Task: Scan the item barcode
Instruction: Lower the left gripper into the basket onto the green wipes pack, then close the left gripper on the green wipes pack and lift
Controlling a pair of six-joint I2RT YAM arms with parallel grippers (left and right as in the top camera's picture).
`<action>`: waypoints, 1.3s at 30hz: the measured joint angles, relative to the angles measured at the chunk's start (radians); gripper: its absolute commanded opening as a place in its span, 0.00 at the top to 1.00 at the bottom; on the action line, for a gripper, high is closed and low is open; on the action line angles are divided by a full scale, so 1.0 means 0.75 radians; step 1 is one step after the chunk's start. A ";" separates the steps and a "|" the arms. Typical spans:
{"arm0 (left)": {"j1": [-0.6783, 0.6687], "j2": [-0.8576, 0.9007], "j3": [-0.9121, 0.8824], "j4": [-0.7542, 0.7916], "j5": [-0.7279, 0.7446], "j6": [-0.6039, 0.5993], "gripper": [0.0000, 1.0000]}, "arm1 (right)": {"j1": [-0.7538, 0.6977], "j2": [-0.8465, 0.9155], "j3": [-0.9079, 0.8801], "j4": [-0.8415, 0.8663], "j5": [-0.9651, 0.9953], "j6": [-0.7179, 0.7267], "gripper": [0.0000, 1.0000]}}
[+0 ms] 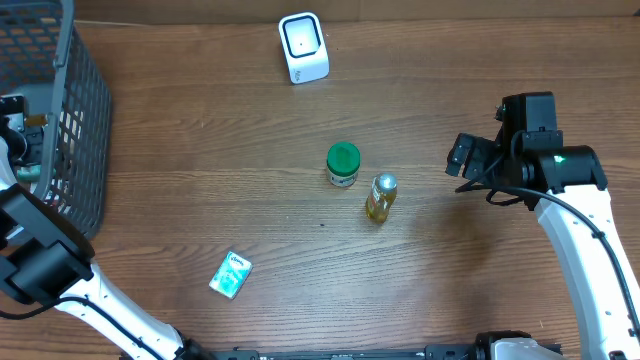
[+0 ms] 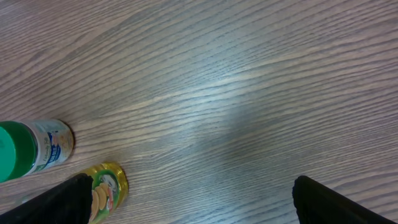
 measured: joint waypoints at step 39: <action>-0.012 0.103 0.018 -0.025 -0.082 0.048 0.31 | 0.000 0.000 0.000 0.002 0.001 0.000 0.00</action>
